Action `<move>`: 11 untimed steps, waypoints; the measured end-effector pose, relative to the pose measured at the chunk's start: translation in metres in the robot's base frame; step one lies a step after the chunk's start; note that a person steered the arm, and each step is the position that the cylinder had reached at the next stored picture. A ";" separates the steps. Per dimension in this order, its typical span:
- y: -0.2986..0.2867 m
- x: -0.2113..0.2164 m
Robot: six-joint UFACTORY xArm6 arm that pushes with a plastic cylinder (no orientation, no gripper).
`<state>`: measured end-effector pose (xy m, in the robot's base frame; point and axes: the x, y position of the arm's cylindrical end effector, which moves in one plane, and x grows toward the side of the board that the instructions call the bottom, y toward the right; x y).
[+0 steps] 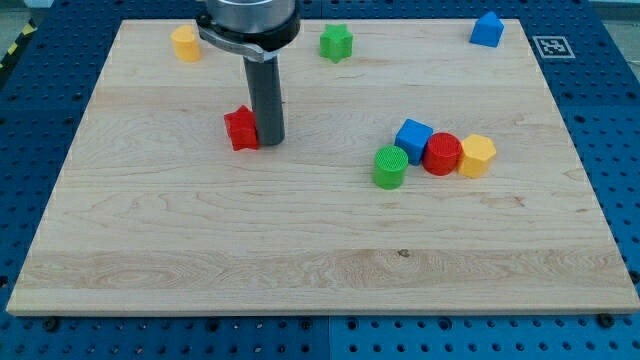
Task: Move the red star towards center left
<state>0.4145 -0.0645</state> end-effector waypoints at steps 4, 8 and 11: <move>-0.020 -0.022; -0.012 0.006; 0.016 -0.018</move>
<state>0.3967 -0.0484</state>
